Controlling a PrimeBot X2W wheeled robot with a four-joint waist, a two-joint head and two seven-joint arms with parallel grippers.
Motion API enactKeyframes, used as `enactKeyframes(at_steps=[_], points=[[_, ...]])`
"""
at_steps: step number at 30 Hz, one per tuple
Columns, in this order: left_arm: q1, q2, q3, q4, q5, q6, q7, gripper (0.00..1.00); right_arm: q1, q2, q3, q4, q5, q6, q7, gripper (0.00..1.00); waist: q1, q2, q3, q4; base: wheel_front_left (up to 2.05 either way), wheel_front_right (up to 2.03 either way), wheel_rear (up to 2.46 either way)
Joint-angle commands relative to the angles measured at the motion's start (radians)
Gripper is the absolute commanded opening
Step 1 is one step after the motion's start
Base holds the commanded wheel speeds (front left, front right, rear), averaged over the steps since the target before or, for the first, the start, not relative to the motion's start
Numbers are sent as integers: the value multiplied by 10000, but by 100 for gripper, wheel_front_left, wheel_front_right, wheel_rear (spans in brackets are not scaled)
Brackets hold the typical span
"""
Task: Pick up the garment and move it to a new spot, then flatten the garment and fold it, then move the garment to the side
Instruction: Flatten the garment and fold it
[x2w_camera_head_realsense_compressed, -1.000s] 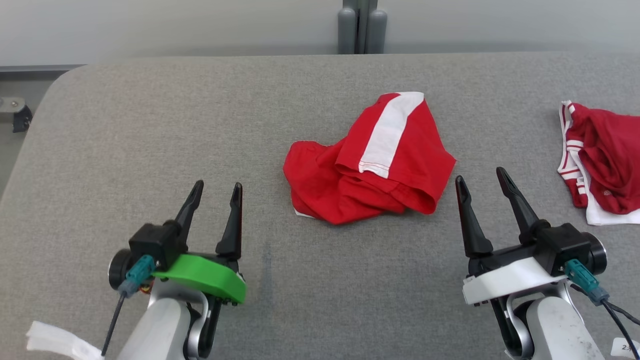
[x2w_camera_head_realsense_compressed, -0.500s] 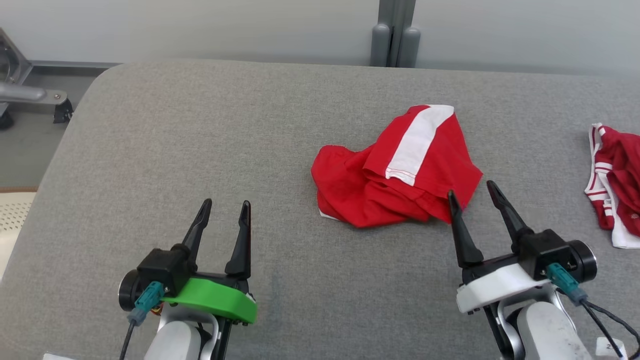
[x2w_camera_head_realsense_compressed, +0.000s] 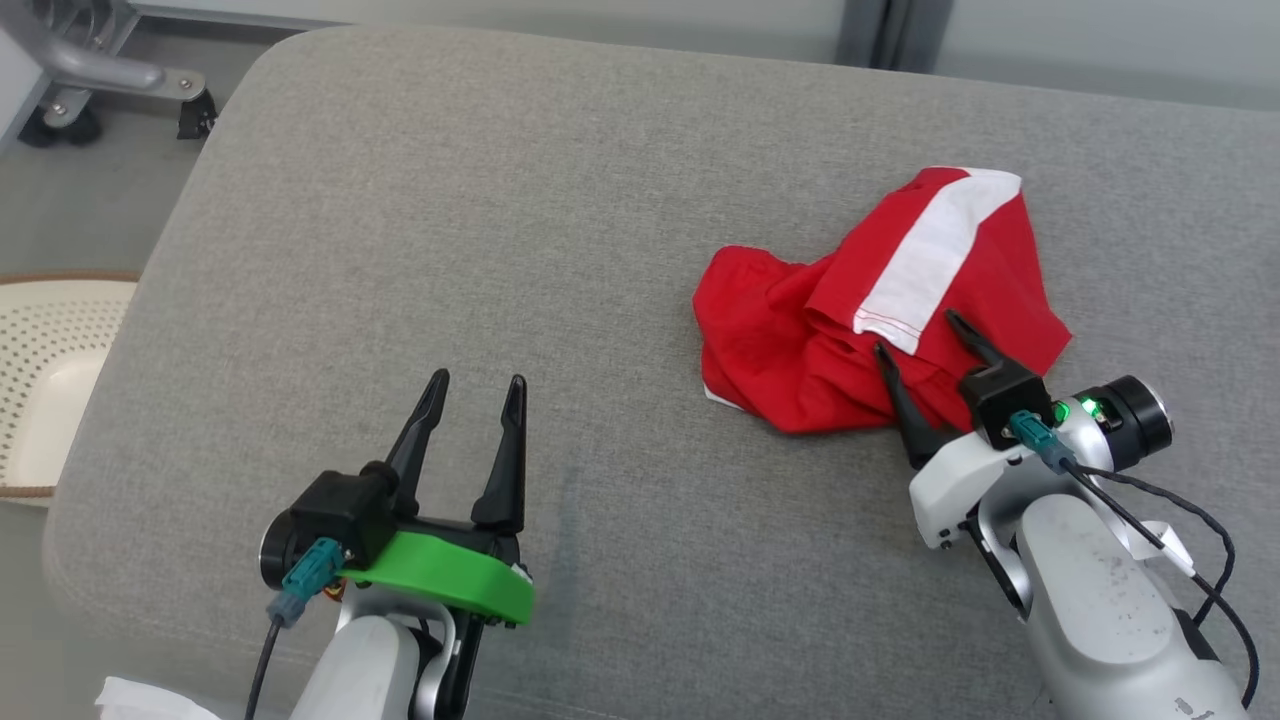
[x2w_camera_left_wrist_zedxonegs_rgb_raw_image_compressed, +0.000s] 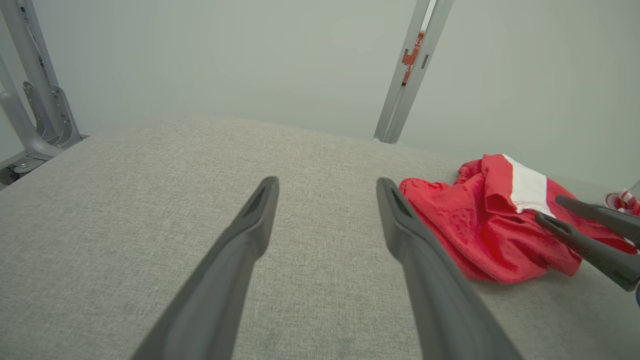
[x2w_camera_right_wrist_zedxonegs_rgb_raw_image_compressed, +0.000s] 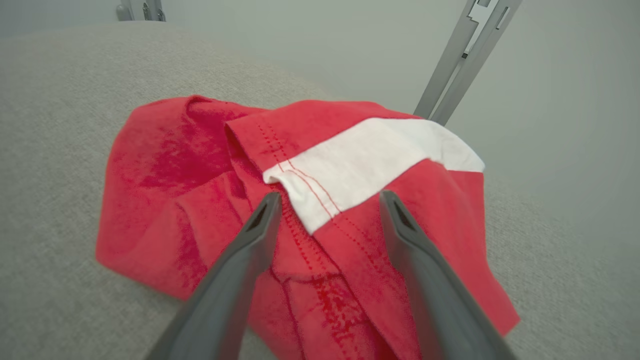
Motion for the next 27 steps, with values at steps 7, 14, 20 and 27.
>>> enactKeyframes(at_steps=[7, 14, 20, 27], points=[[-153, 6, -34, 43, -156, 204, -6, 100, -679, 87, -479, 1084, -361, -11, -233, 0, 0, 0, 228, 452, 0, 0, 0], [-109, 6, -86, 107, -135, 239, -4, 100, -898, 259, -837, 1018, -383, -13, -397, 0, 0, 0, -100, 145, 0, 0, 0], [46, 7, -143, 178, -141, 288, -6, 100, -1341, 339, -865, 70, 88, -13, -404, 0, 0, 0, -511, 2, 0, 0, 0], [188, 7, -190, 191, -199, 290, -4, 100, -2703, -399, -1422, -170, 548, -11, -403, 0, 0, 0, -841, 91, 0, 0, 0]])
